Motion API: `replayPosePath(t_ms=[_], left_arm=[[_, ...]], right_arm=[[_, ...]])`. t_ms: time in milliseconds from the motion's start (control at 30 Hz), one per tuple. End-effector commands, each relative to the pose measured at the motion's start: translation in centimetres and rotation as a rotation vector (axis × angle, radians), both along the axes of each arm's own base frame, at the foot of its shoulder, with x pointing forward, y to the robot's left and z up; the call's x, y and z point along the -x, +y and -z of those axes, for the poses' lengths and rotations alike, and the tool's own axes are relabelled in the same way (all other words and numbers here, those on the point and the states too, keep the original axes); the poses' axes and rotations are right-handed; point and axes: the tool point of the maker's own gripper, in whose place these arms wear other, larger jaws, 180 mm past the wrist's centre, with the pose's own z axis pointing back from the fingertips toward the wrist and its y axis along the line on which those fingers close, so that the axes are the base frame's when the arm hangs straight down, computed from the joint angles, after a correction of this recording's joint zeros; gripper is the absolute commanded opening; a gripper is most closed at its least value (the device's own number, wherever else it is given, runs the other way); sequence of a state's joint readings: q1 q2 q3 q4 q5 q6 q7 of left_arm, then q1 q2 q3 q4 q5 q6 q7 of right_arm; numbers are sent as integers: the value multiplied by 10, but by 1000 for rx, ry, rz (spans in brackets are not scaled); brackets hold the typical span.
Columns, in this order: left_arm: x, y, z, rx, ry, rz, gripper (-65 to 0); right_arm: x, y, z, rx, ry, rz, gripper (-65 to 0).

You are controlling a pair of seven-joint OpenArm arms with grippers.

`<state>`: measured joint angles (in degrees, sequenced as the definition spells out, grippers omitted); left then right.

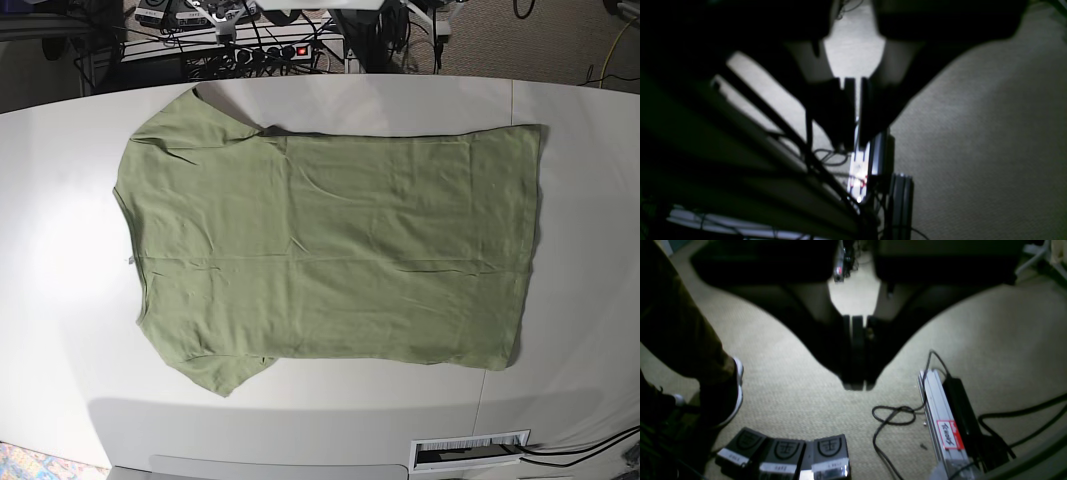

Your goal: Fold the T-shirt properly

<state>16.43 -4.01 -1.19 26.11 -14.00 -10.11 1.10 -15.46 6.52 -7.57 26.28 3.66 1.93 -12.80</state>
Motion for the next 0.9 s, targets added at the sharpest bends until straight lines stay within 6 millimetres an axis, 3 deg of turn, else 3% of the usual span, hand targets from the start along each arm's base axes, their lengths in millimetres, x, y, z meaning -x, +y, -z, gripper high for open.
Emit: replayPosePath(t_ms=[0,167,400,667,867], left_arm=[[3,5,-2,3,-16,-2,-650],[27,15,-13,33,-28,20,-650],[48,43,-28,-3,-59,47,-650],[60,73,-47,-41,-86,101,-650],[61,92,-75,-58,-145,172,-650]], right_arm=[[6,-6,-2,-6,7,-7,-650],[26,-21,-6,-23,44,-25,-650],[34,-53,-23,6,32,-78,-650],[29,-93,-56,54,-31,-190,-650],[15,-113,-90,75,-97,-312,-650]])
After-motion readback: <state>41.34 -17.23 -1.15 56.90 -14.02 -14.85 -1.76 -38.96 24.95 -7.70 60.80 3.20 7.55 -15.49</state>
